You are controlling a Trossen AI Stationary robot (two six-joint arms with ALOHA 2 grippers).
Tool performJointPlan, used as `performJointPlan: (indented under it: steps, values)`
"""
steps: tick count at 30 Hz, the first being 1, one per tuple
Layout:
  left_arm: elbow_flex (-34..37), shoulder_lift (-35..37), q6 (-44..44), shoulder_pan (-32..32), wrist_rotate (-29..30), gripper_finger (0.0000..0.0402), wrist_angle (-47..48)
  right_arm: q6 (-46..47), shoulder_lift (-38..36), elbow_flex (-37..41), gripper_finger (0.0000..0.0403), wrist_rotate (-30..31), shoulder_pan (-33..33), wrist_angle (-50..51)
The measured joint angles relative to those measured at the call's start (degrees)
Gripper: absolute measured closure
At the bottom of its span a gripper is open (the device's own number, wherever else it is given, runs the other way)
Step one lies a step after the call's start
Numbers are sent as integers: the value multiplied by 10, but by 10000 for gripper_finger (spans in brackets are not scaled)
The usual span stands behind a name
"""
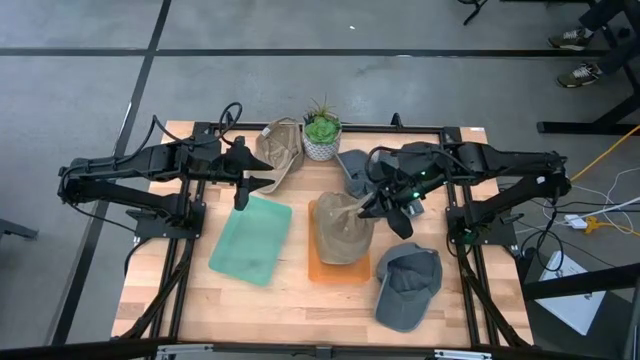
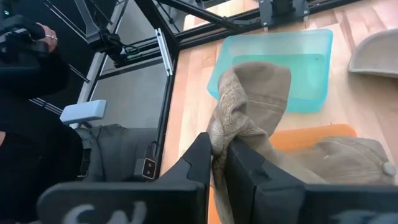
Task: Pick & Place hat
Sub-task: Put the left brown cap into the orange bin
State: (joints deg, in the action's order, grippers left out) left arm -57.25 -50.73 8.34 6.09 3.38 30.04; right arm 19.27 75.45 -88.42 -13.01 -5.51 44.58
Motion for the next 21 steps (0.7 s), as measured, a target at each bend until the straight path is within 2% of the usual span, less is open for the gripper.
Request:
performJointPlan:
  steps: [16, 21]
  values:
    - [0, 0, -1, 0, 0, 224, 2, 46, 12, 0, 370, -1, 0, 5]
    - [0, 0, -1, 0, 0, 224, 2, 73, 22, 0, 373, -25, 0, 3]
